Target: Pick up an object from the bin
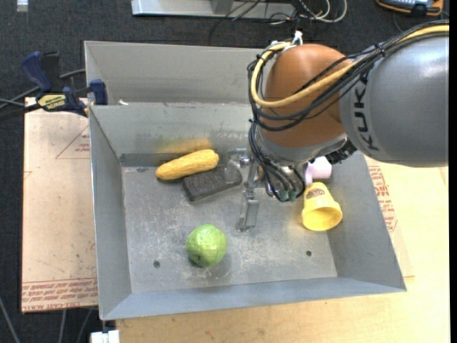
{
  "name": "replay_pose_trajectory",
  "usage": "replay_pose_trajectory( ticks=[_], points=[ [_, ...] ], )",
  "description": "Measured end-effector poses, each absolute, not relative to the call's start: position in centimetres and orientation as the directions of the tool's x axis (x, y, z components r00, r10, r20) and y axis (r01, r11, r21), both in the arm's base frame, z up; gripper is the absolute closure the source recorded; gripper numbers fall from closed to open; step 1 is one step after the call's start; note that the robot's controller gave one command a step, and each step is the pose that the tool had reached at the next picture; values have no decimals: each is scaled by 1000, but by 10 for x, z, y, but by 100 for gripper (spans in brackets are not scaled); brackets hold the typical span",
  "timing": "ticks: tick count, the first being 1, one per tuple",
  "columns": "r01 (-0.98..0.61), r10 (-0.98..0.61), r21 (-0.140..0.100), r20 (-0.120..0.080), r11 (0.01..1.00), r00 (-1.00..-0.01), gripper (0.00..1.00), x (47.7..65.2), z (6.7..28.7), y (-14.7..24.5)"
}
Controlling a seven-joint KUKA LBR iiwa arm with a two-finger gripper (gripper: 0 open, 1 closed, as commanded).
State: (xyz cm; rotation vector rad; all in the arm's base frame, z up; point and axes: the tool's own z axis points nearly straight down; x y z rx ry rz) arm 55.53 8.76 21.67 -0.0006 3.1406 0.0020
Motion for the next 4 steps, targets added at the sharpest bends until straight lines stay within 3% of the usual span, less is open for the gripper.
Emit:
replay_pose_trajectory(
  ticks=[1, 2, 3, 4],
  points=[
    [-80, -80, 2, -5, 997, -997, 0, 585, 166, 84],
    [-135, -135, 2, 8, 991, -991, 0, 611, 119, 79],
    [-155, -155, 2, -13, 988, -988, 0, 638, 129, 58],
    [-133, -133, 3, -4, 991, -991, 0, 637, 81, 54]
  ],
)
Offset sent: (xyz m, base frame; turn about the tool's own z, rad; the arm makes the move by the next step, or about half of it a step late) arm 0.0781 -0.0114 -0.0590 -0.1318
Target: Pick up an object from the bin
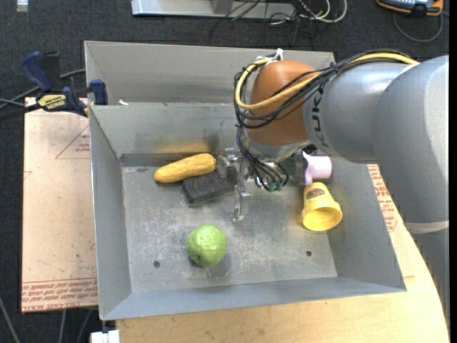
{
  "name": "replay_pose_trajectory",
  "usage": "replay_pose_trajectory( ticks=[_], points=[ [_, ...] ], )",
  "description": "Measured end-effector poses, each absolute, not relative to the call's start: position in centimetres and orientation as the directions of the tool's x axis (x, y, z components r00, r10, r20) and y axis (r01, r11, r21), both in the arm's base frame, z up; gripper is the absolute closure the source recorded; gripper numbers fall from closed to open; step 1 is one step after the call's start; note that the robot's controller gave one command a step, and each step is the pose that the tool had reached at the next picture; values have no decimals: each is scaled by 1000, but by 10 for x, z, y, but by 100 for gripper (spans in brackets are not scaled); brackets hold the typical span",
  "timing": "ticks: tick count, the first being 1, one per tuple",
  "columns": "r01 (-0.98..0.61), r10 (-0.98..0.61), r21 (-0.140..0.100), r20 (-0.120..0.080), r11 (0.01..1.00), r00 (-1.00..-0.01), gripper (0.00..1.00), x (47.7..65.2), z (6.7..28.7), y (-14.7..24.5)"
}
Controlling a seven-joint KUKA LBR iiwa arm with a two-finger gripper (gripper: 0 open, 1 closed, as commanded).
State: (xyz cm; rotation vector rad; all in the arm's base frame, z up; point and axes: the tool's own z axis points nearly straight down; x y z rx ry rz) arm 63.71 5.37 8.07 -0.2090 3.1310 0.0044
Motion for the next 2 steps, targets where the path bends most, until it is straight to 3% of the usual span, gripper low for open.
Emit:
replay_pose_trajectory(
  ticks=[1, 2],
  points=[
    [-147, -147, 2, -28, 989, -989, 100, 650, 76, 58],
    [-147, -147, 2, -27, 989, -989, 100, 650, 75, 58]
  ],
)
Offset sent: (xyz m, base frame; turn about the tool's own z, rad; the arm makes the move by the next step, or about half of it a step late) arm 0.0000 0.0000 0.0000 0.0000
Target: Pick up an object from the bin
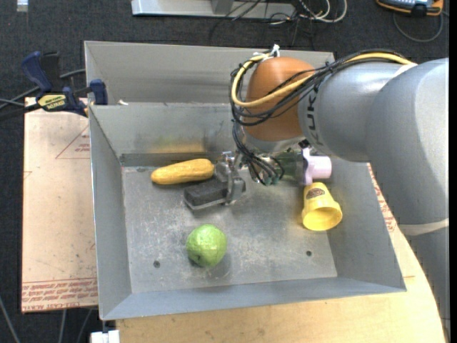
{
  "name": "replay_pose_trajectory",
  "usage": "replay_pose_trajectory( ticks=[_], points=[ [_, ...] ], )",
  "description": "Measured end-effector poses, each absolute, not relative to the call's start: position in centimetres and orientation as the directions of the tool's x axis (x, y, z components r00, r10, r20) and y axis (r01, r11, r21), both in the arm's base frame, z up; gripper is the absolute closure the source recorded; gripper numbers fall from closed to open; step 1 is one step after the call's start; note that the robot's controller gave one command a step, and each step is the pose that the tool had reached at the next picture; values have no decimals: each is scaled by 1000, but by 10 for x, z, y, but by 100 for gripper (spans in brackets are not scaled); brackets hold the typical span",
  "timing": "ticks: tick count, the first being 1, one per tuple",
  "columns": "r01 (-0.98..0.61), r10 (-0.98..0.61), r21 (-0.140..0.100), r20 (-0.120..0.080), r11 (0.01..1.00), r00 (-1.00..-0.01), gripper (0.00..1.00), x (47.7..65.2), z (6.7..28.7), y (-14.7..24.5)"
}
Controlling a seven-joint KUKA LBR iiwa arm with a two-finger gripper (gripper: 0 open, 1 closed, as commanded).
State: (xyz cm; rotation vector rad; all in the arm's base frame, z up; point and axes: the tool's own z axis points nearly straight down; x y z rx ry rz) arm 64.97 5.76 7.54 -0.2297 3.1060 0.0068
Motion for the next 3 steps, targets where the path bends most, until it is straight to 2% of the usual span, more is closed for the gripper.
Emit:
replay_pose_trajectory(
  ticks=[1, 2, 3],
  points=[
    [-147, -146, 3, -24, 989, -989, 100, 648, 79, 58],
    [-147, -147, 3, -15, 989, -989, 100, 645, 97, 57],
    [-147, -147, 3, -20, 989, -989, 100, 647, 114, 58]
  ],
)
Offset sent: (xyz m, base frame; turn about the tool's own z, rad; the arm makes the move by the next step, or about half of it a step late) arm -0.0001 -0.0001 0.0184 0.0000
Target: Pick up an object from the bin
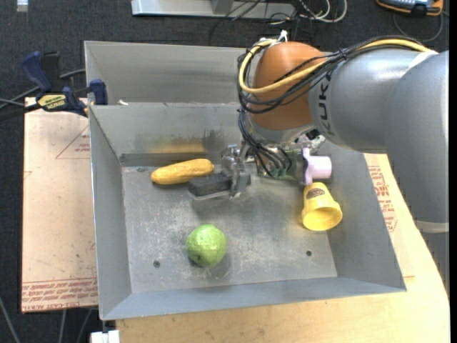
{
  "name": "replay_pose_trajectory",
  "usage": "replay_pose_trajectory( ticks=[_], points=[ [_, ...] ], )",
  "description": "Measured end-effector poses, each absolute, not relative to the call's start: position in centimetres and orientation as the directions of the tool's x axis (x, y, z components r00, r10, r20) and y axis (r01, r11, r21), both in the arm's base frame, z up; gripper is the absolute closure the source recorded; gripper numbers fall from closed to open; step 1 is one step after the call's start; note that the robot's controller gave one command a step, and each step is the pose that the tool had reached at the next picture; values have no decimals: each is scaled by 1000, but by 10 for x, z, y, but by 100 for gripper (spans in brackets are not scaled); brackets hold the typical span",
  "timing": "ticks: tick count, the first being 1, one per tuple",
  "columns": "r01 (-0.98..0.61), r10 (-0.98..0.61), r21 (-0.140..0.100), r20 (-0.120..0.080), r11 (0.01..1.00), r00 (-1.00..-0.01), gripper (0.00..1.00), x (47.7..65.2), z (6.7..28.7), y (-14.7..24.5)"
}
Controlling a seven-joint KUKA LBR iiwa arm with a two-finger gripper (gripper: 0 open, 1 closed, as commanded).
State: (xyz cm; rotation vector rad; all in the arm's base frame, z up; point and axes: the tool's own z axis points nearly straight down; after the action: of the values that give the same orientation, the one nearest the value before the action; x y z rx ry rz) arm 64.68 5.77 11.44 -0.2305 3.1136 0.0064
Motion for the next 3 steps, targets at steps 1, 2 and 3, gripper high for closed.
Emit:
replay_pose_trajectory(
  ticks=[1, 2, 3],
  points=[
    [-147, -147, 3, -24, 989, -989, 100, 648, 125, 58],
    [-146, -146, 3, -22, 989, -989, 100, 647, 131, 58],
    [-146, -146, 3, -23, 989, -989, 100, 648, 138, 58]
  ],
)
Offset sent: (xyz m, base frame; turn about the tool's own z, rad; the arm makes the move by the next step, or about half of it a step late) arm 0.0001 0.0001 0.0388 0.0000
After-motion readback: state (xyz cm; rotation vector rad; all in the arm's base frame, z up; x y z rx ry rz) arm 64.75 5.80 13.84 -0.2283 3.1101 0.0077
